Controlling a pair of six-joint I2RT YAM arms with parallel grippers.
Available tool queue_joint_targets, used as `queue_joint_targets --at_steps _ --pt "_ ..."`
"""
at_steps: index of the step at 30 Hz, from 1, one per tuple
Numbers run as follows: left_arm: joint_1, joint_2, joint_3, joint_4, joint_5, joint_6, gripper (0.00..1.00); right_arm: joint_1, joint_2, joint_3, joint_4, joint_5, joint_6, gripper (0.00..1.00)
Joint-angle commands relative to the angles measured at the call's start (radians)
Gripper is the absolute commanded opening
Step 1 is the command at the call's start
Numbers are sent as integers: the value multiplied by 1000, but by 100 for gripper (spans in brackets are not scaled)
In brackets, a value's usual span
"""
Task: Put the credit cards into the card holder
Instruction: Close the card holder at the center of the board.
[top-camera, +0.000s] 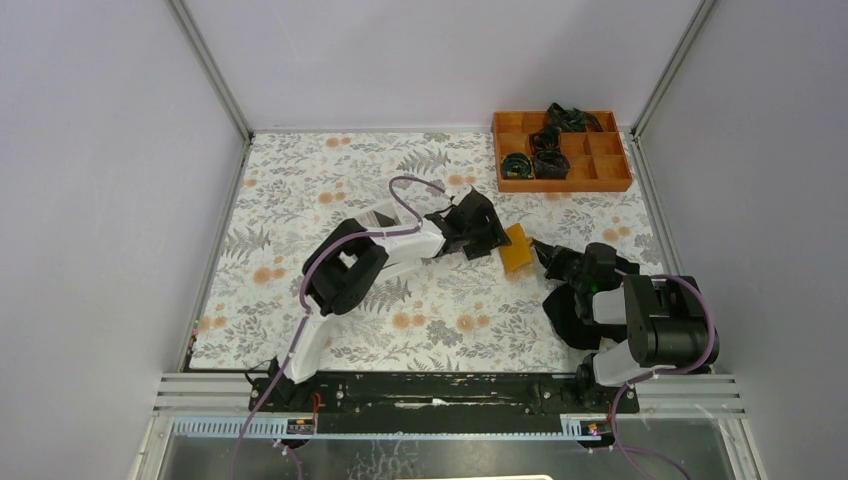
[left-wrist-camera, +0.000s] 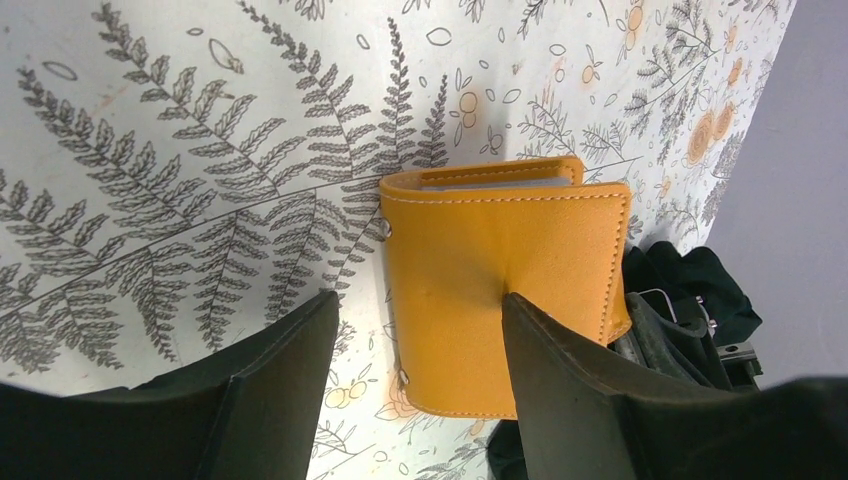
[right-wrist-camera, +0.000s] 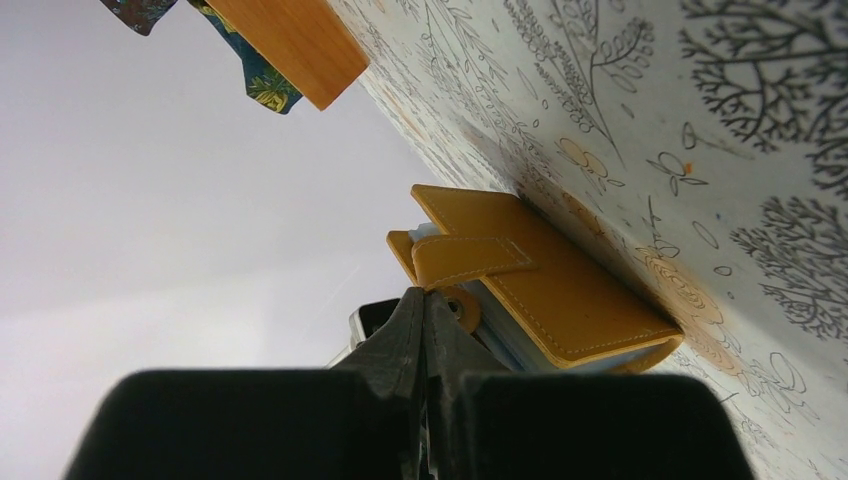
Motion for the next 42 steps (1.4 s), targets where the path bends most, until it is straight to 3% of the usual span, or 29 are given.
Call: queue_joint_targets --at_steps 1,16,32,36,39,42 --pt "-10 68 36 -112 -23 46 70 -10 36 -32 -189 1 112 3" --pt "-66 207 277 -405 -96 120 70 -10 89 -86 -118 19 248 3" --pt "-112 295 367 -564 -142 129 69 -10 191 -154 61 39 360 4" --pt "-114 304 343 -566 -139 122 69 -10 266 -158 165 18 390 4" --pt "-118 313 336 -567 -139 116 69 -11 349 -169 348 16 437 6" --pt "-124 320 327 -570 -145 107 69 -10 403 -173 473 28 451 14"
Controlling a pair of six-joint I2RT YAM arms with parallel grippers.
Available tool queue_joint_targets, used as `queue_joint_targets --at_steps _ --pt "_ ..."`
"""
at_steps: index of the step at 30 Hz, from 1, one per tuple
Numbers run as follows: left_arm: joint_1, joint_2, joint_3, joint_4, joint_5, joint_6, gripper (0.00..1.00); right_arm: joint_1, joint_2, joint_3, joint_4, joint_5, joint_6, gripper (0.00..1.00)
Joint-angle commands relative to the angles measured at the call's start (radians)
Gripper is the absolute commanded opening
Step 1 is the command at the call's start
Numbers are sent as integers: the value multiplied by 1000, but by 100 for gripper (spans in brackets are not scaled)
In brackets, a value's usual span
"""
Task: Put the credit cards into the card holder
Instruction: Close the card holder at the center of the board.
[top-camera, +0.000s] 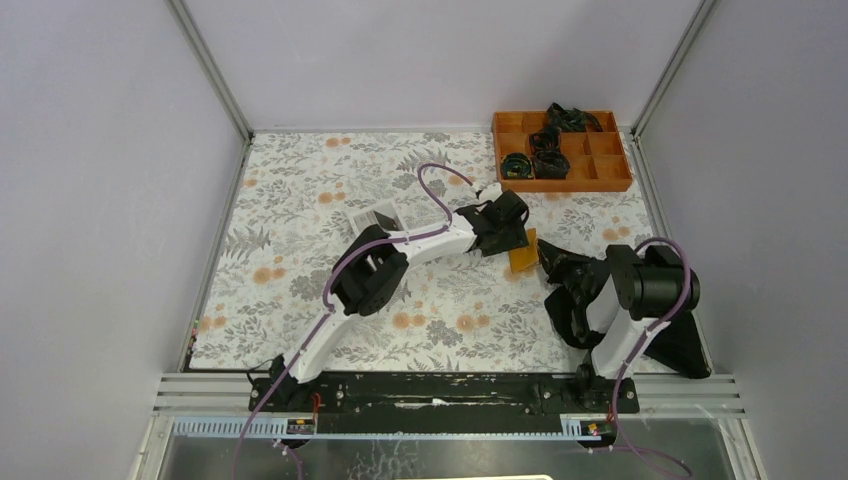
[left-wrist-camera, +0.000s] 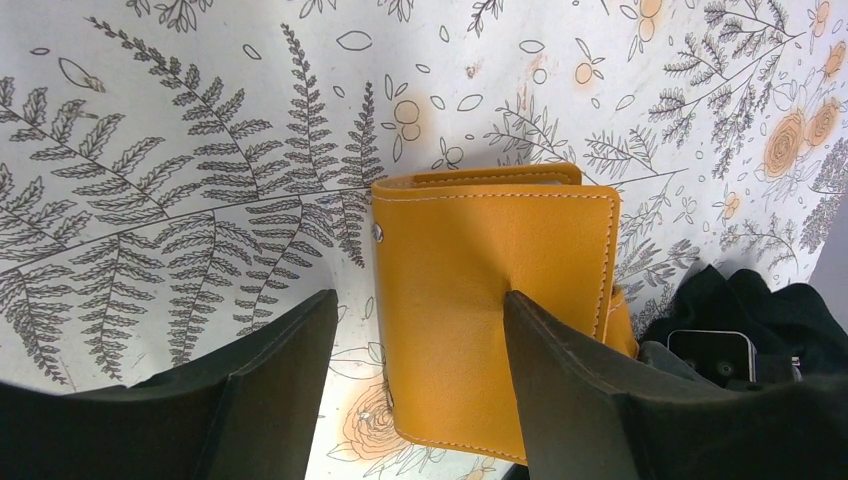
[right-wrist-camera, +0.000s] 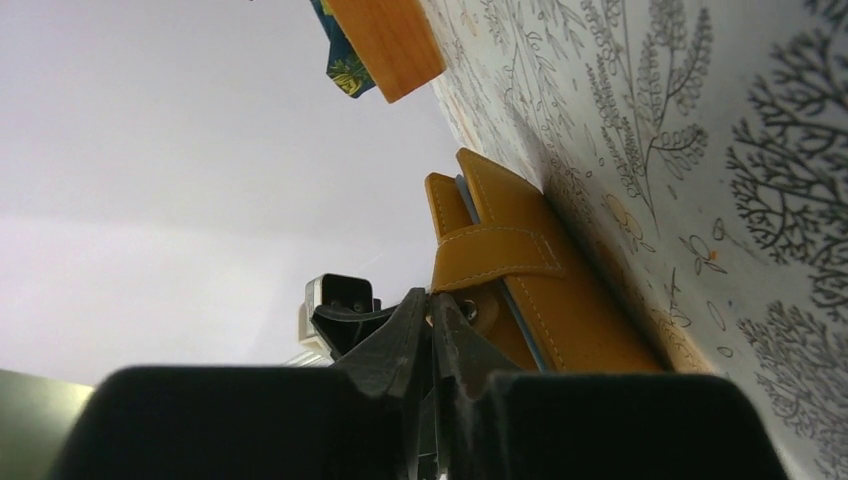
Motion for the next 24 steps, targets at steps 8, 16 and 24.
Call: queue_joint_targets --at_steps 8,16,24 --pt "-44 111 -118 -204 -6 5 69 -9 71 -24 -146 -56 376 42" --pt "-42 114 -146 -195 3 7 69 -8 -174 -18 -372 -13 293 42" --pt "-42 112 -173 -187 4 -5 69 -11 -310 15 -553 20 224 42"
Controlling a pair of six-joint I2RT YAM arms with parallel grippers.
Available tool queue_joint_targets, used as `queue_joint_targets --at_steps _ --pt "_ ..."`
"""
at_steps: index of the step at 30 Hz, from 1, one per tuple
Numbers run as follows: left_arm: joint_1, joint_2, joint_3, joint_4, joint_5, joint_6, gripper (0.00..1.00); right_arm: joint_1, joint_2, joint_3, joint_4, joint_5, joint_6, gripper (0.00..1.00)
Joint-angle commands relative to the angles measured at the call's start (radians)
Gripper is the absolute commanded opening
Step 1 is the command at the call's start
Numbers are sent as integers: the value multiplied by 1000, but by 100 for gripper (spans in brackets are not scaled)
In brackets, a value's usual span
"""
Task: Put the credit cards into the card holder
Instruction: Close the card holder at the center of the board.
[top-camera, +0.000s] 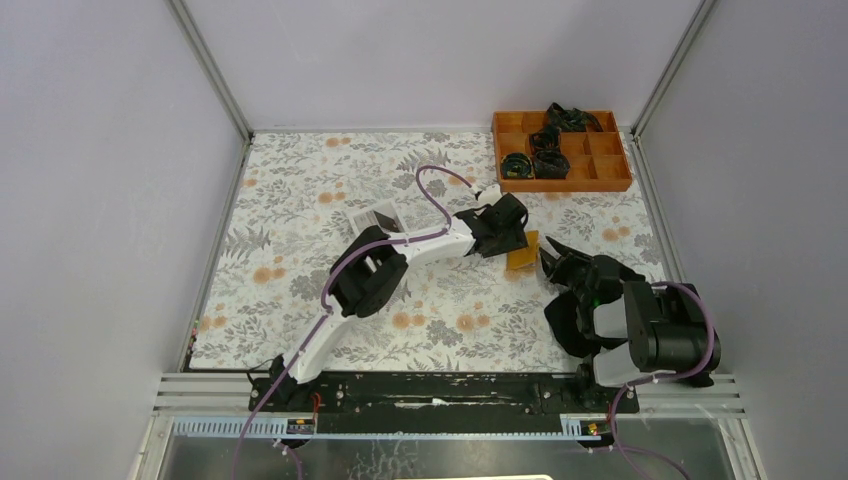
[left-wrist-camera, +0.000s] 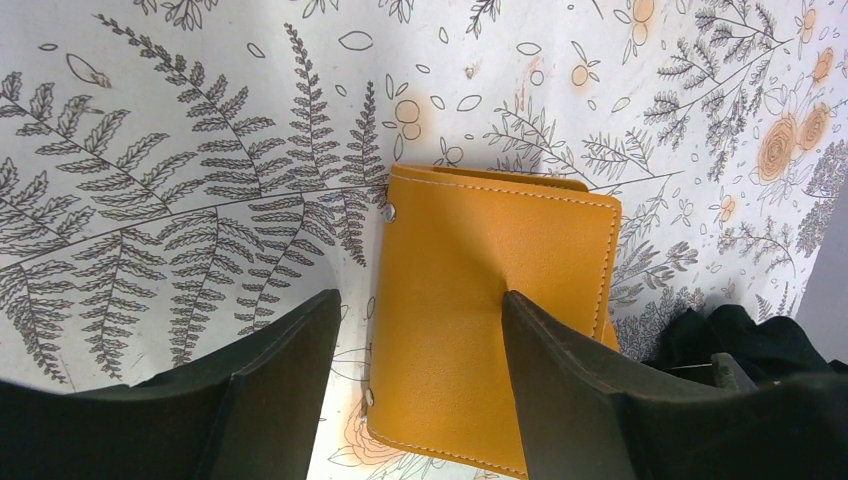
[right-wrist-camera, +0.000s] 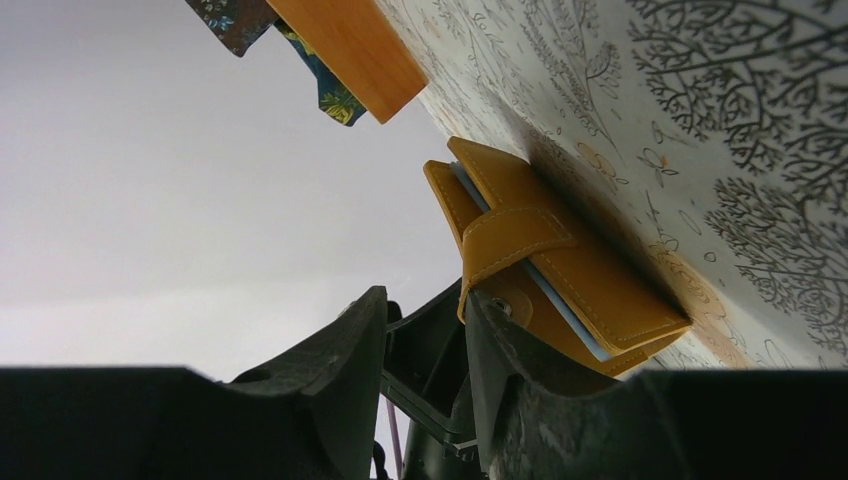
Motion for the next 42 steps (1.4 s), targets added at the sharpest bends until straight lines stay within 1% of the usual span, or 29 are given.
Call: queue_joint_targets --at_steps 1,5,17,23,28,30,31,33,37,39,42 --pt "-30 132 -110 -243 39 -1 69 -1 -19 3 -187 13 90 42" --pt "-29 125 -119 -243 34 0 69 -4 -33 -5 -177 35 76 42" --pt "-30 88 -225 -213 25 -3 69 -27 -144 37 -317 103 2 41" --pt "-28 71 -273 -185 32 -8 69 -29 -120 55 -298 104 -19 41" --pt "-29 56 -290 -171 33 -7 69 -29 -131 104 -341 78 -88 41" --pt "-28 46 -297 -166 27 -6 69 -29 -145 160 -408 55 -154 41" --pt "-26 39 -303 -163 23 -6 69 -29 -158 197 -471 45 -200 41" --pt "-24 21 -317 -151 19 -6 70 -27 -199 288 -660 43 -357 41" --pt "-13 14 -327 -138 33 -2 70 -28 -227 418 -926 49 -530 41" --pt "-10 15 -329 -129 42 1 70 -28 -245 451 -1014 62 -585 41" --pt "-9 14 -332 -123 46 6 70 -28 -271 451 -1079 67 -621 42"
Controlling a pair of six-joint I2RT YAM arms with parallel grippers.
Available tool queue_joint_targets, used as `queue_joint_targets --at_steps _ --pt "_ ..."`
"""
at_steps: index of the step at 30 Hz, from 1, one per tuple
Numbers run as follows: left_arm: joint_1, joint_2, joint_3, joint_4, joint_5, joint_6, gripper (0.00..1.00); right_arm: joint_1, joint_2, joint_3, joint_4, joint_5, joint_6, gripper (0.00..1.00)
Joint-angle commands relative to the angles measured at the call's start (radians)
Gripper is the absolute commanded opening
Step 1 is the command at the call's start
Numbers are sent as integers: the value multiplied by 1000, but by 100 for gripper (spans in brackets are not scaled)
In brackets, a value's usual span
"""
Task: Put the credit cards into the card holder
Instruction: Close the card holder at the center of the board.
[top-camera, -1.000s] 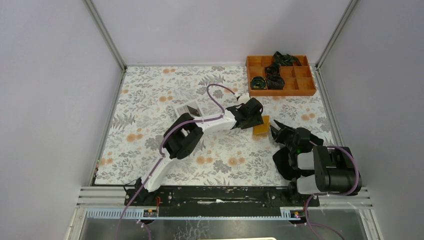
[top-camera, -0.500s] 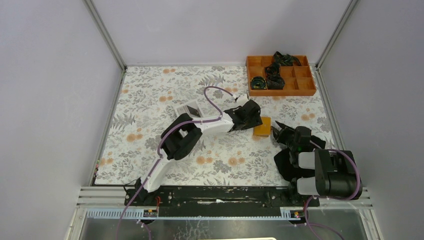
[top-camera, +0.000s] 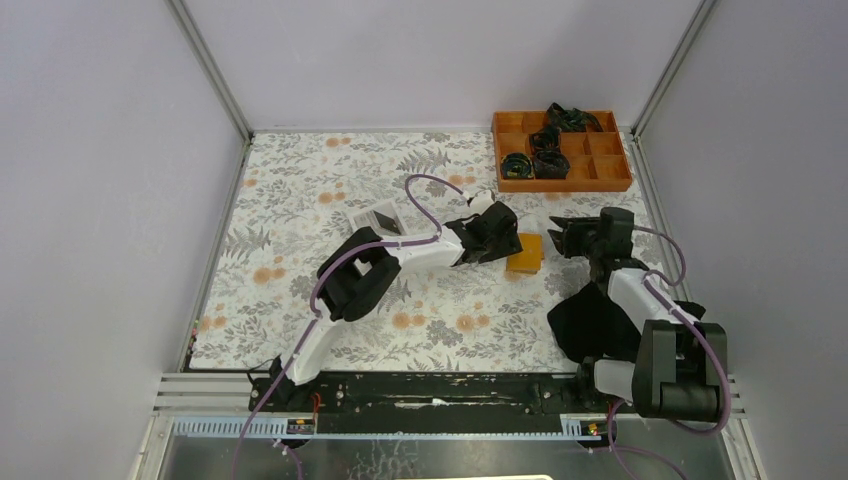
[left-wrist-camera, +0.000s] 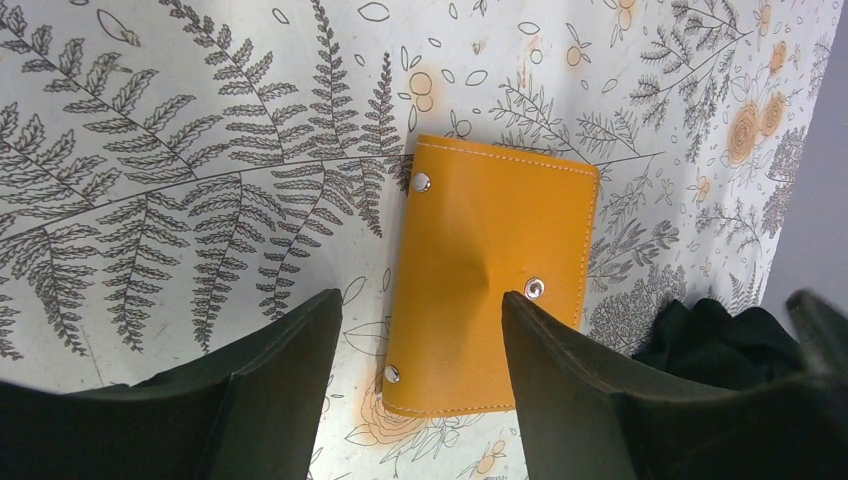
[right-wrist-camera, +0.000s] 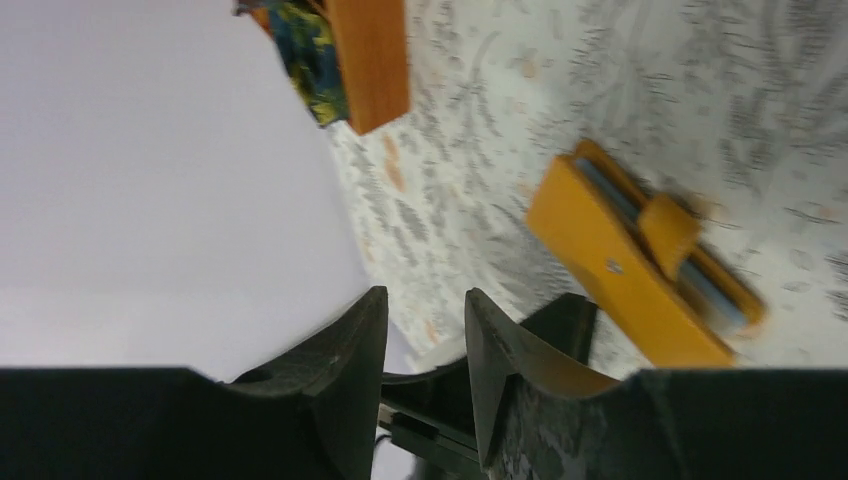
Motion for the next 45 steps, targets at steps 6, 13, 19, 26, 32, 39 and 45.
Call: queue_joint_targets --at_steps 6,13,19,26,32,39,45 --pt "3 120 -113 -318 45 38 70 -4 -71 -39 -267 10 -165 43" --pt "9 123 -120 -318 51 46 70 -4 -61 -59 -262 15 -176 43" --pt "12 123 -122 -318 55 49 70 -4 -18 -87 -197 17 -150 44" --pt "14 128 -123 -318 67 53 70 -4 41 -110 -86 12 -111 44" --pt "14 137 -118 -327 66 62 70 -4 82 -101 -30 4 -90 44" --pt "16 151 -97 -343 68 67 70 -4 133 -97 23 -15 -72 44" --pt "16 162 -91 -351 74 67 70 -4 187 -99 102 -38 -38 44"
